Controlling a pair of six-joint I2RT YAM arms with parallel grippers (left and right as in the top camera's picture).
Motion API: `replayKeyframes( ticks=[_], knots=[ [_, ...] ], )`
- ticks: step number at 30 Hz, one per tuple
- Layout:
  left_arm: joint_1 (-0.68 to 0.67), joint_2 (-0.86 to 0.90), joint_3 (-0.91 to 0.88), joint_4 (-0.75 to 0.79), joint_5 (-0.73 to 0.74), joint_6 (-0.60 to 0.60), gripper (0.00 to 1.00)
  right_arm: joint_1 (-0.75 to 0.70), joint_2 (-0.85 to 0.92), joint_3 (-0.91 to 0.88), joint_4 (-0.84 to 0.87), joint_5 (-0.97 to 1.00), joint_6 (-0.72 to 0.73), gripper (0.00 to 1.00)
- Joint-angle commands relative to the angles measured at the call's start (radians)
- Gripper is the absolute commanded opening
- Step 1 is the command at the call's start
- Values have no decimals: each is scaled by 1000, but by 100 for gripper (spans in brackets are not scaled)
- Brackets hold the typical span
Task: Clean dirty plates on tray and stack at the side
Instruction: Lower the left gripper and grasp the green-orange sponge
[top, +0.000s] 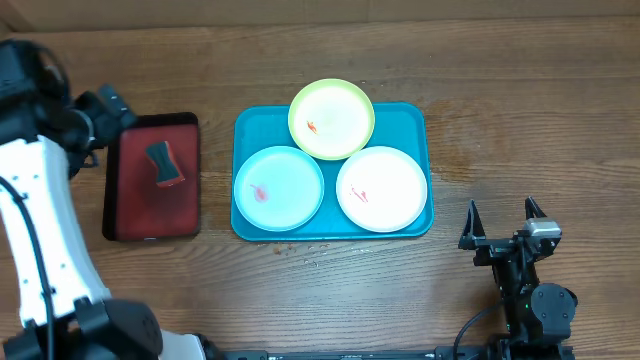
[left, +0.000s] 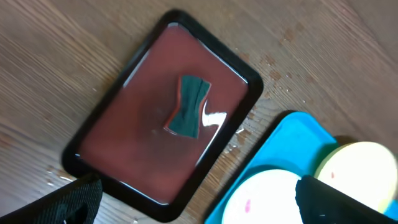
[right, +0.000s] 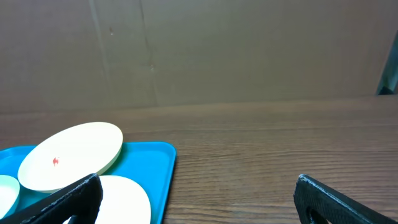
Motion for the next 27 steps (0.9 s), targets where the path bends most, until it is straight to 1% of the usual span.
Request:
replayKeyframes(
  ticks=[1,3,8,11,14,18,20,21,24,25,26,27],
  knots=[
    [36,40,26,-12,174,-24,100,-1,-7,-11,8,-6,-3,100],
    [37,64,26,-20,182,-24,100,-1,-7,-11,8,-6,-3,100],
    [8,140,25,-13,171,32,100,-1,-7,-11,8,-6,-3,100],
    [0,196,25,-13,166,39,100,-1,-7,-11,8,-6,-3,100],
    [0,254,25,-26,123,39,100,-1,-7,-11,8,-6,-3,100],
    [-1,322,25,-45,-5,42,100,-1,-7,-11,8,-6,-3,100],
    [-1,349,25,-42,-23,71,99,-1,-7,-11,8,-6,-3,100],
    [-1,360,25,-37,-23,89,95,-1,-7,-11,8,-6,-3,100],
    [-2,389,25,-11,-21,147,90,-1,-7,-11,8,-6,-3,100],
    [-3,398,24,-2,-19,166,80,-1,-7,-11,8,-6,-3,100],
    [-5,406,24,3,-16,182,73,-1,-7,-11,8,-6,-3,100],
    [-9,415,24,7,-16,198,70,-1,-7,-11,8,-6,-3,100]
  ],
)
